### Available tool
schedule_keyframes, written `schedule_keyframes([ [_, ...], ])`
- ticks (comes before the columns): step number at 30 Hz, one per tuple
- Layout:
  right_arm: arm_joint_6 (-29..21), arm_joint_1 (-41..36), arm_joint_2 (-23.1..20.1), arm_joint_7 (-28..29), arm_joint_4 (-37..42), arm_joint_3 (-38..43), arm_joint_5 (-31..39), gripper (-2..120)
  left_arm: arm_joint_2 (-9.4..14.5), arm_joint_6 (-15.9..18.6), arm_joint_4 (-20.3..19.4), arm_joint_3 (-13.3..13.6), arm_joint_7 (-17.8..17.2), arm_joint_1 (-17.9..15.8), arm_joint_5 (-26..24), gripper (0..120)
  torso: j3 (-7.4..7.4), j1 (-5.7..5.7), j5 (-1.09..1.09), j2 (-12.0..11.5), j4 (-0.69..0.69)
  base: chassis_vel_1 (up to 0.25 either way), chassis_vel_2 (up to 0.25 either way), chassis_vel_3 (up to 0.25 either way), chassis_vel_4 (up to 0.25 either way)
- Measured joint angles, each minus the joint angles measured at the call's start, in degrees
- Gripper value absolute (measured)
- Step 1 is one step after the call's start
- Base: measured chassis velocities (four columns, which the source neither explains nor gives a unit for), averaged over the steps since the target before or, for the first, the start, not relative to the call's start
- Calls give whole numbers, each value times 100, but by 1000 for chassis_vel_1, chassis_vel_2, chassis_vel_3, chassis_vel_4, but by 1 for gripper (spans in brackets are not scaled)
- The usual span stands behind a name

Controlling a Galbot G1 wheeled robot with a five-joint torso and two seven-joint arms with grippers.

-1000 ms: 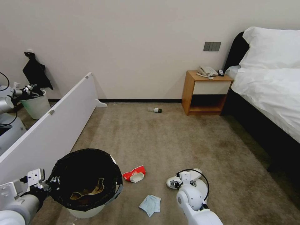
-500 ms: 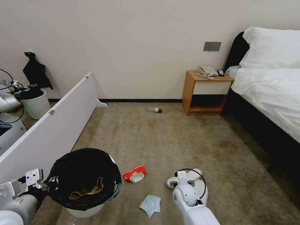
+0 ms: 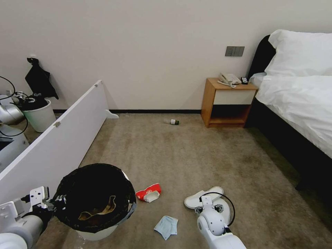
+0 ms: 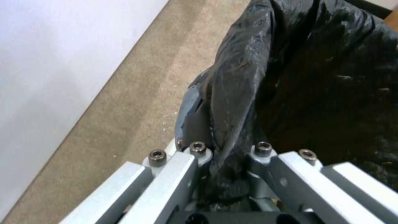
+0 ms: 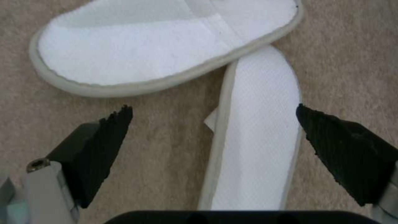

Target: Pick up the trash bin, then pick up the garbage from the floor and place it into the trash bin.

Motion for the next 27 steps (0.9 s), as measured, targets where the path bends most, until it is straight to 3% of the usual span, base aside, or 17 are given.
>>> schedule_keyframes([
  [27, 3, 281, 99, -41, -735, 209, -201, 100, 44, 0, 45, -71, 26, 3, -74, 4, 0, 0, -1, 0, 0, 0, 0, 0, 0],
])
